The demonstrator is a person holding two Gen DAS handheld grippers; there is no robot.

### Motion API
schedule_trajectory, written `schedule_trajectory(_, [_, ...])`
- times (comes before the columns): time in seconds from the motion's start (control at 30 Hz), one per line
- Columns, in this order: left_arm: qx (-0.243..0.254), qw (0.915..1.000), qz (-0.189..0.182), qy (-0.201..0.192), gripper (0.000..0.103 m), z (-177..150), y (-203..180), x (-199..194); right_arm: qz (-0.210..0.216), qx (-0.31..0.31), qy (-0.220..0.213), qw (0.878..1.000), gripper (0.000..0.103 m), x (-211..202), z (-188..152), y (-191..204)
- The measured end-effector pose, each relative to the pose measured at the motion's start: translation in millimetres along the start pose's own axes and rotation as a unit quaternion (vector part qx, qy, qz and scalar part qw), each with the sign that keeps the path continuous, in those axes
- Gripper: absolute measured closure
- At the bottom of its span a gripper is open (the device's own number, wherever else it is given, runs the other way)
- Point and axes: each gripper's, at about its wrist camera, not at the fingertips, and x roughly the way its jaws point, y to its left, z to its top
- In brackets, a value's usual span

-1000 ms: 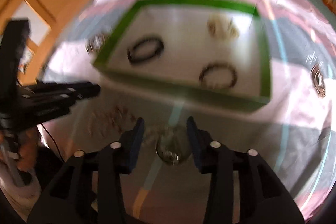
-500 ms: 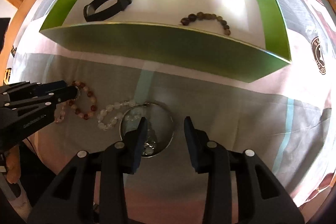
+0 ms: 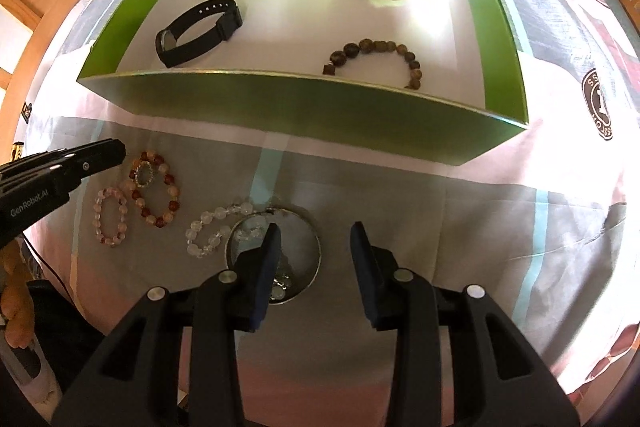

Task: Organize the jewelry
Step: 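Move the left tool over the red-and-amber bead bracelet, then close the left tool on the red-and-amber bracelet while the right tool grips near the silver bangle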

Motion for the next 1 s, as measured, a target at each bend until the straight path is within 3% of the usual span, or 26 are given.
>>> schedule_trajectory(0.33, [0.029, 0.9991, -0.007, 0.030, 0.095, -10.4, -9.6, 12.5, 0.000, 0.000, 0.003, 1.000, 0.066, 1.6, 6.1, 3.7])
schedule_trajectory(0.53, [0.039, 0.9979, 0.001, 0.051, 0.090, -10.5, -23.7, 34.4, -0.002, 0.005, 0.002, 1.000, 0.065, 3.2, 10.1, -0.3])
schedule_trajectory(0.6, [0.045, 0.9977, 0.002, 0.050, 0.083, -10.9, -27.4, 35.0, -0.002, 0.006, 0.001, 1.000, 0.065, 2.6, 10.1, -0.8])
schedule_trajectory(0.73, [0.044, 0.9979, 0.002, 0.047, 0.088, -10.3, -28.4, 34.3, -0.007, 0.009, -0.004, 1.000, 0.065, -0.1, 10.7, -4.5])
schedule_trajectory(0.8, [0.038, 0.9981, -0.006, 0.048, 0.097, -9.4, -25.8, 34.2, 0.009, 0.017, -0.002, 1.000, 0.065, -3.0, 9.6, -9.4])
schedule_trajectory(0.9, [0.036, 0.9981, -0.010, 0.049, 0.098, -9.5, -21.2, 31.0, 0.077, 0.019, 0.018, 0.997, 0.065, -4.7, 7.9, -7.9])
schedule_trajectory(1.0, [0.037, 0.9980, -0.008, 0.051, 0.098, -10.6, -21.8, 32.0, 0.071, -0.011, 0.024, 0.997, 0.065, -3.5, 5.2, 4.5])
